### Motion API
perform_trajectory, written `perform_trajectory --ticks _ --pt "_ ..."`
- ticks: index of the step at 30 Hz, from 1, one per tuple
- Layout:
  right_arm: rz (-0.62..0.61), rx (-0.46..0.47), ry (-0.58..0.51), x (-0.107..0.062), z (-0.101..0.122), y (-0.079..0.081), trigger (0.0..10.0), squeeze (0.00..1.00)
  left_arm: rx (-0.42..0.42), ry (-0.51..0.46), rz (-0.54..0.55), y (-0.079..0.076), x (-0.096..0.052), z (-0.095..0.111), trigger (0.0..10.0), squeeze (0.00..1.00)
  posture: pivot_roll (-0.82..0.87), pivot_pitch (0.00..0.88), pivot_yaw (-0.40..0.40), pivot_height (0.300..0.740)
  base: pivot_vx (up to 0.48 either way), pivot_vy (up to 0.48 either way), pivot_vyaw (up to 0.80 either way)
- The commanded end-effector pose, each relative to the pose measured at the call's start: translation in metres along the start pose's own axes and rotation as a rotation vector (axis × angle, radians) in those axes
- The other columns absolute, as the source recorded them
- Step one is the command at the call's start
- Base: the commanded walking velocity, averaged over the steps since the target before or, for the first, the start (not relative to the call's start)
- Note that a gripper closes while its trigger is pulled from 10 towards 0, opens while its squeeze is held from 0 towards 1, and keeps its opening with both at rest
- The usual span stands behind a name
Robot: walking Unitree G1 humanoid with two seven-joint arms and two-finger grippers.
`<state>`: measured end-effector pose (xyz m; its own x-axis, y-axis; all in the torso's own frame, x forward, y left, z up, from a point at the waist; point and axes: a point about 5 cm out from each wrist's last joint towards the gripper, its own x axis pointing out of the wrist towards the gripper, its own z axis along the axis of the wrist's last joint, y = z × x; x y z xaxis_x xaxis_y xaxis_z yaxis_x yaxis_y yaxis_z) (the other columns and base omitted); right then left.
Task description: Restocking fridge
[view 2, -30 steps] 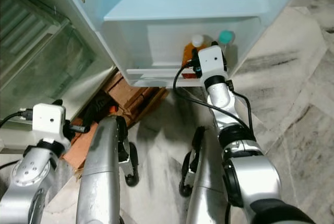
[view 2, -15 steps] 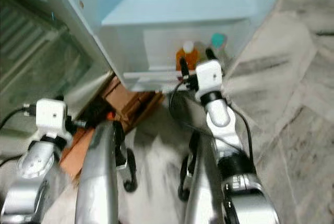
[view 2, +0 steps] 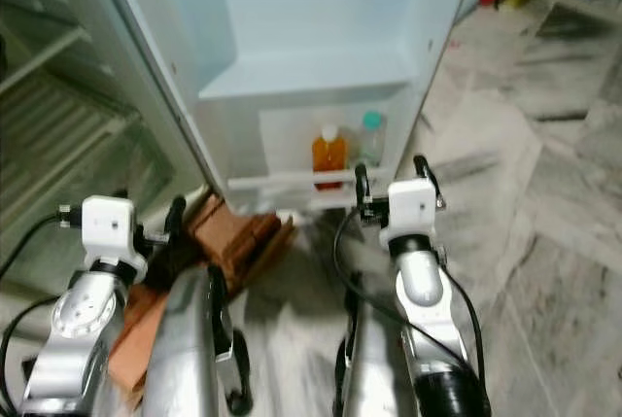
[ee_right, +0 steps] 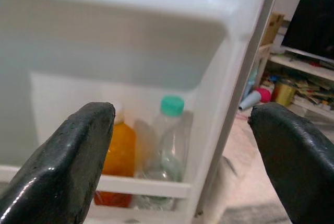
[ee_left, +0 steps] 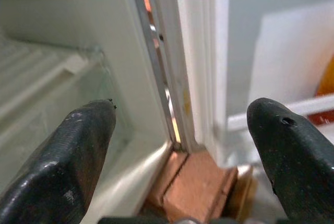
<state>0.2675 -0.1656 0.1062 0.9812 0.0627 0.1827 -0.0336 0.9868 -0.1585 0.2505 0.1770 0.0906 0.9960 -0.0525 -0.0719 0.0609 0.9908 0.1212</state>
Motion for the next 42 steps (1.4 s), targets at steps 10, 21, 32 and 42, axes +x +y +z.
perform_trajectory --ticks 10,21,32,42 --pt "-0.043 0.055 0.031 -0.008 0.005 0.001 10.0 0.0 -0.01 -0.004 -0.012 -0.006 0.008 -0.011 10.0 0.0 0.03 0.0 0.072 0.611 0.0 0.0 0.0" --pt "-0.05 0.044 0.007 0.011 0.014 -0.006 10.0 0.0 -0.002 -0.055 -0.003 -0.005 0.022 -0.003 10.0 0.0 0.03 0.0 0.061 0.691 0.0 0.0 0.0" --pt "-0.043 0.046 -0.01 0.014 0.021 -0.003 10.0 0.0 -0.009 -0.092 0.004 -0.004 0.023 0.009 10.0 0.0 0.05 0.009 0.069 0.74 0.0 0.0 0.0" --pt "-0.031 0.049 0.011 0.008 0.019 -0.003 10.0 0.0 -0.001 -0.044 0.018 -0.01 0.015 -0.003 10.0 0.0 0.04 0.022 0.043 0.74 0.0 0.0 0.0"
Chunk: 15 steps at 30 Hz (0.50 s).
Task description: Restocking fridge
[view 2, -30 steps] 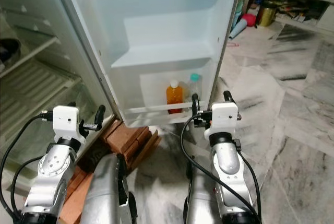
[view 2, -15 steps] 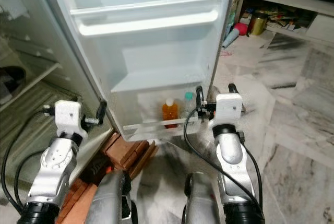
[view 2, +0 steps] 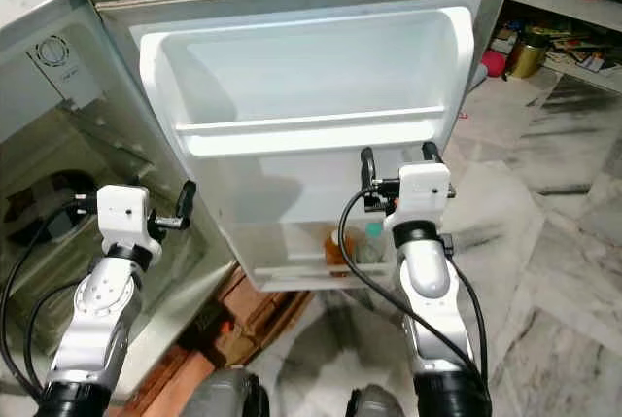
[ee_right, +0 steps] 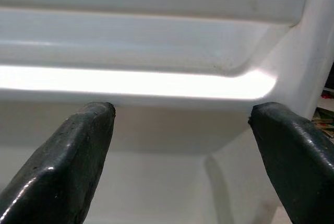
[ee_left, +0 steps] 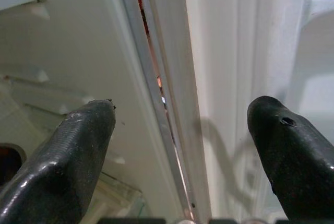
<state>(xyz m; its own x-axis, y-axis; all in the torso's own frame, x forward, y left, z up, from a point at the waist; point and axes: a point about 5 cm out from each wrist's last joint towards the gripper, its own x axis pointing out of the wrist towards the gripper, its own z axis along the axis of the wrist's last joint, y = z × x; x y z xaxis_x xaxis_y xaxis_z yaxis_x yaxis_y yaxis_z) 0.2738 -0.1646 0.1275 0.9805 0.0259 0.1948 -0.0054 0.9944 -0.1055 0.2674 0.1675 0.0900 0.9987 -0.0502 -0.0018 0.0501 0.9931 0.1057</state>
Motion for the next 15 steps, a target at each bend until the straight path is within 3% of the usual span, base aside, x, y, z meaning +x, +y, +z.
perform_trajectory --ticks 1,7,12,15 --pt "0.007 0.002 0.018 -0.002 -0.001 0.0 10.0 0.0 0.015 0.025 0.007 -0.001 -0.002 -0.004 10.0 0.0 0.04 0.022 0.043 0.74 0.0 0.0 0.0" --pt "0.054 0.026 0.107 -0.026 -0.02 0.0 10.0 0.0 0.021 0.049 0.018 -0.005 -0.005 -0.011 10.0 0.0 0.03 0.024 0.027 0.74 0.0 0.0 0.0" --pt "0.085 -0.038 0.186 -0.05 -0.039 -0.004 10.0 0.0 0.031 0.059 0.003 -0.008 -0.007 -0.014 10.0 0.0 0.02 0.027 0.024 0.74 0.0 -0.278 0.0" --pt "0.079 -0.038 0.19 -0.05 -0.039 -0.006 10.0 0.0 0.034 0.062 0.003 -0.008 -0.006 -0.014 10.0 0.0 0.02 0.027 0.026 0.74 0.0 -0.32 0.0"
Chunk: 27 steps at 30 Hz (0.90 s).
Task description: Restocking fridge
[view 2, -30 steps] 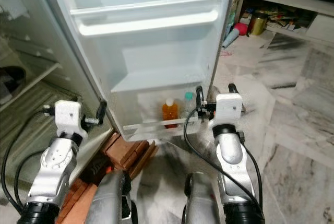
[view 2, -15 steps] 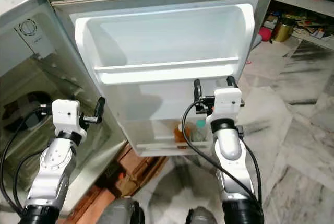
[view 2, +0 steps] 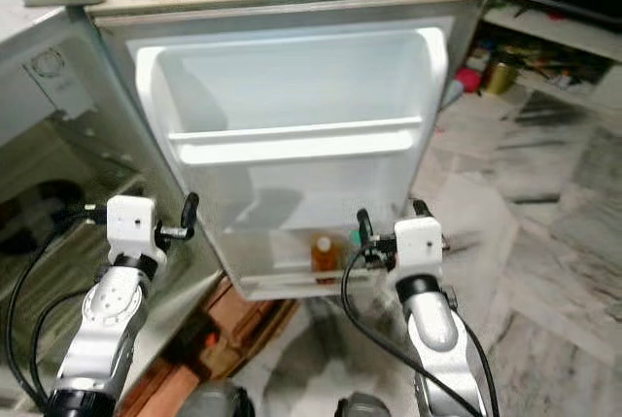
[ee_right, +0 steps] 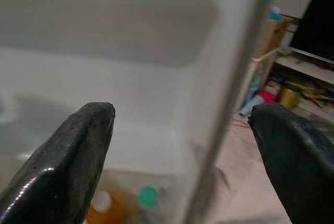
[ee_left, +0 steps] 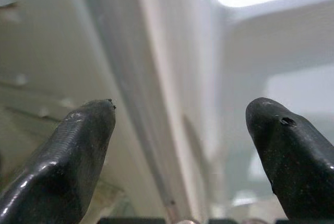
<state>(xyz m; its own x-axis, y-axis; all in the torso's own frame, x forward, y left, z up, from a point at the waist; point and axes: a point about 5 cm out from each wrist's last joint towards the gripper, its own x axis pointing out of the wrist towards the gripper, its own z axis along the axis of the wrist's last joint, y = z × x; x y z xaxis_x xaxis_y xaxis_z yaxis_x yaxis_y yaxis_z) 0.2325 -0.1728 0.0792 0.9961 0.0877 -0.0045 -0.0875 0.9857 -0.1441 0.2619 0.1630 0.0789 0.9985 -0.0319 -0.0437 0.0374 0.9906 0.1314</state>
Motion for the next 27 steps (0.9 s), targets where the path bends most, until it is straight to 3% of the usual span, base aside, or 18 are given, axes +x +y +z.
perform_trajectory --ticks 1,11,19,27 --pt "-0.012 -0.007 -0.002 0.0 0.001 -0.004 10.0 0.0 0.014 0.021 -0.011 -0.002 -0.001 -0.004 10.0 0.0 0.02 0.028 0.028 0.74 0.0 -0.371 0.0" --pt "-0.038 0.038 -0.068 0.019 0.017 -0.006 10.0 0.0 0.033 0.029 -0.012 -0.001 0.004 -0.005 10.0 0.0 0.03 0.013 0.022 0.74 0.0 -0.471 0.04" --pt "-0.011 0.072 -0.071 0.023 0.017 0.006 10.0 0.0 0.021 0.038 -0.007 -0.003 0.002 -0.007 10.0 0.0 0.04 0.008 0.015 0.74 0.0 -0.48 0.69" --pt "-0.004 0.078 -0.079 0.027 0.019 0.005 10.0 0.0 0.035 0.052 -0.007 -0.004 0.002 -0.01 10.0 0.0 0.04 0.003 0.018 0.74 0.0 -0.48 0.66"
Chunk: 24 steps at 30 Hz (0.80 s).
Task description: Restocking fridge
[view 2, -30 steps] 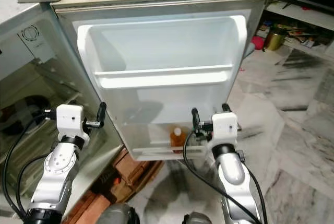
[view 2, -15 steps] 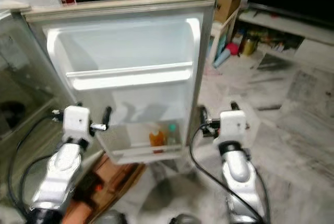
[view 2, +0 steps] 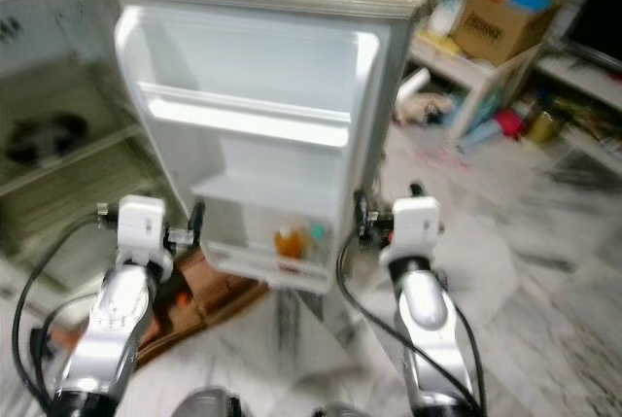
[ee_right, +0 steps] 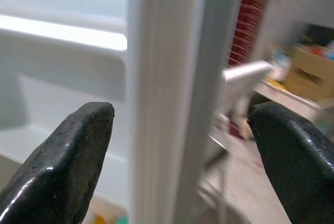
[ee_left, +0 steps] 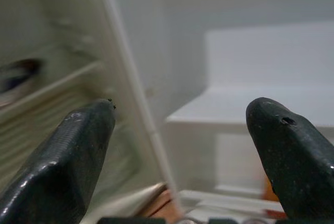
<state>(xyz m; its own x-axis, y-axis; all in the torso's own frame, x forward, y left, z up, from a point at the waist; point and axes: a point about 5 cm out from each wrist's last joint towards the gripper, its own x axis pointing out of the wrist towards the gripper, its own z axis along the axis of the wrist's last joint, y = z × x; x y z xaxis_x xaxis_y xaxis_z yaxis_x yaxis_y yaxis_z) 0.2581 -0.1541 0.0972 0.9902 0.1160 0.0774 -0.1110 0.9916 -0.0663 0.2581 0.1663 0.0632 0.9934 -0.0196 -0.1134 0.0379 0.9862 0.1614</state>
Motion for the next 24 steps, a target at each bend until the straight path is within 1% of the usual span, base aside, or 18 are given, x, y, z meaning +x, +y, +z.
perform_trajectory --ticks 1,3,8,13,19,24 --pt "-0.025 0.009 0.002 0.0 0.0 -0.01 10.0 0.0 0.014 -0.017 -0.005 -0.004 0.005 0.006 10.0 0.0 0.04 0.003 0.018 0.74 0.0 -0.48 0.65" --pt "-0.026 -0.001 -0.009 0.005 0.003 -0.013 10.0 0.0 0.023 -0.016 0.009 0.0 0.008 0.007 10.0 0.0 0.04 0.0 0.023 0.74 0.0 -0.48 0.65" --pt "-0.035 -0.008 -0.029 0.012 0.008 -0.018 10.0 0.0 0.029 -0.024 0.017 0.004 0.013 0.01 10.0 0.0 0.04 0.0 0.026 0.74 0.0 -0.478 0.64" --pt "-0.039 -0.009 -0.035 0.014 0.008 -0.02 10.0 0.0 0.029 -0.022 0.019 0.002 0.012 0.009 10.0 0.0 0.04 0.001 0.026 0.74 0.0 -0.474 0.6" --pt "-0.03 -0.014 -0.031 0.014 0.007 -0.02 10.0 0.0 0.028 -0.005 0.024 0.0 0.008 0.004 10.0 0.0 0.04 0.004 0.026 0.74 0.0 -0.474 0.54" --pt "-0.02 -0.013 -0.04 0.018 0.008 -0.019 10.0 0.0 0.02 0.015 0.079 0.007 0.007 0.001 10.0 0.0 0.04 0.006 0.025 0.74 0.0 -0.48 0.45"
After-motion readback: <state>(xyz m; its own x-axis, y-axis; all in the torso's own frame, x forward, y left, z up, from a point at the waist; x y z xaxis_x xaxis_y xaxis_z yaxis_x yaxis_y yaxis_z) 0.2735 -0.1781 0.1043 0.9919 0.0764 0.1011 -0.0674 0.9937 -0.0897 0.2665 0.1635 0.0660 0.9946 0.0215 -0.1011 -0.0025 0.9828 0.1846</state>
